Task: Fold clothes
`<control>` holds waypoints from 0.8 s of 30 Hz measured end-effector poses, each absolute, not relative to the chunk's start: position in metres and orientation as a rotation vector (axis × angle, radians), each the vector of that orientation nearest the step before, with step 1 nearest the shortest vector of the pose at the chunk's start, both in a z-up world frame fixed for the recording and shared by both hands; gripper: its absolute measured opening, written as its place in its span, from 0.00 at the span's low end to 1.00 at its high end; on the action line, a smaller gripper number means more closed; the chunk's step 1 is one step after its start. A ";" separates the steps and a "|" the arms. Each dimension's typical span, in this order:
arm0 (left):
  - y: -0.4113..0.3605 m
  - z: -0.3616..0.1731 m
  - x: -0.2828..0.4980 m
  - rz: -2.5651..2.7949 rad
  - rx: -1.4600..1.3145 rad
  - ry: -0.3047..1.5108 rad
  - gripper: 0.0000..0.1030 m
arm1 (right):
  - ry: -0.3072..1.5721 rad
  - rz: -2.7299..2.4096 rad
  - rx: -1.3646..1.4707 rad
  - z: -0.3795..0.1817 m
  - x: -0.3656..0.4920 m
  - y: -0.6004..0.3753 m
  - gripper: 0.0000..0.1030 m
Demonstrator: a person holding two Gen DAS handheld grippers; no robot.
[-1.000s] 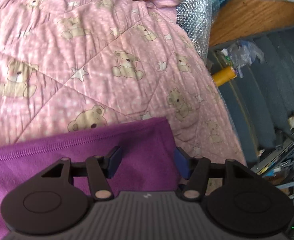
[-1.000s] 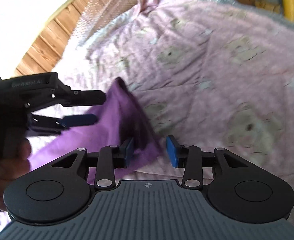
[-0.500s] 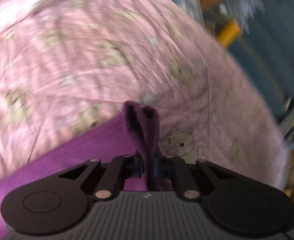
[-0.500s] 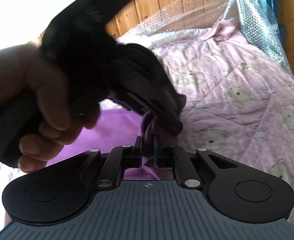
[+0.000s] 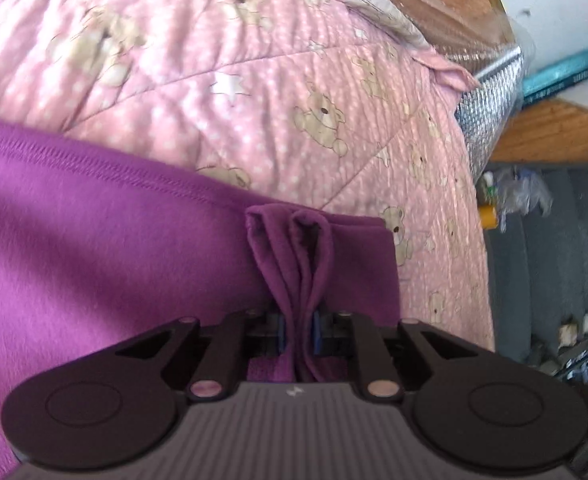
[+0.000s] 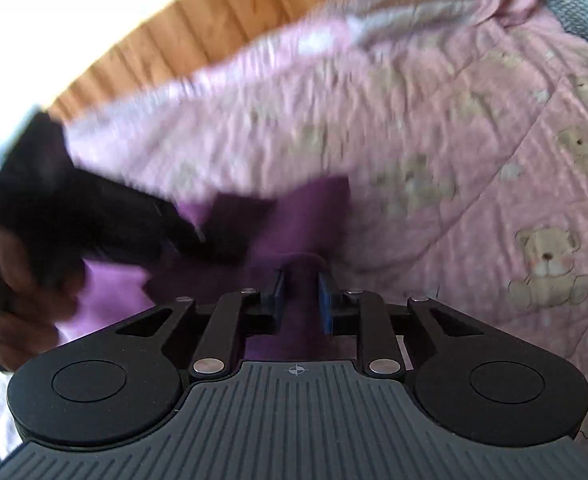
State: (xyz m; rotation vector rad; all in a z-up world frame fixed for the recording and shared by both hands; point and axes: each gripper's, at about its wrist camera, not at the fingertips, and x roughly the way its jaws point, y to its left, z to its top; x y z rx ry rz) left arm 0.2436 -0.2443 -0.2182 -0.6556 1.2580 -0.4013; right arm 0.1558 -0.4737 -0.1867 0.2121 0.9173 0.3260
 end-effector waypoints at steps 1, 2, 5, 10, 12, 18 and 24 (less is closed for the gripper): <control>-0.243 -0.218 0.241 -0.404 -0.674 1.248 0.15 | 0.940 0.312 0.182 -0.192 0.156 -0.471 0.22; -0.241 -0.217 0.239 -0.404 -0.683 1.240 0.21 | 0.944 0.299 0.212 -0.193 0.154 -0.475 0.25; -0.238 -0.217 0.234 -0.425 -0.714 1.235 0.23 | 0.939 0.247 0.318 -0.191 0.146 -0.493 0.46; -0.247 -0.216 0.237 -0.450 -0.696 1.253 0.20 | 0.965 0.296 0.389 -0.200 0.147 -0.498 0.43; -0.245 -0.214 0.235 -0.435 -0.703 1.274 0.12 | 1.025 0.347 0.471 -0.202 0.152 -0.504 0.08; -0.247 -0.223 0.233 -0.443 -0.788 1.290 0.11 | 0.998 0.329 0.439 -0.192 0.146 -0.511 0.06; -0.260 -0.218 0.240 -0.467 -0.692 1.297 0.13 | 0.985 0.272 0.530 -0.195 0.146 -0.533 0.06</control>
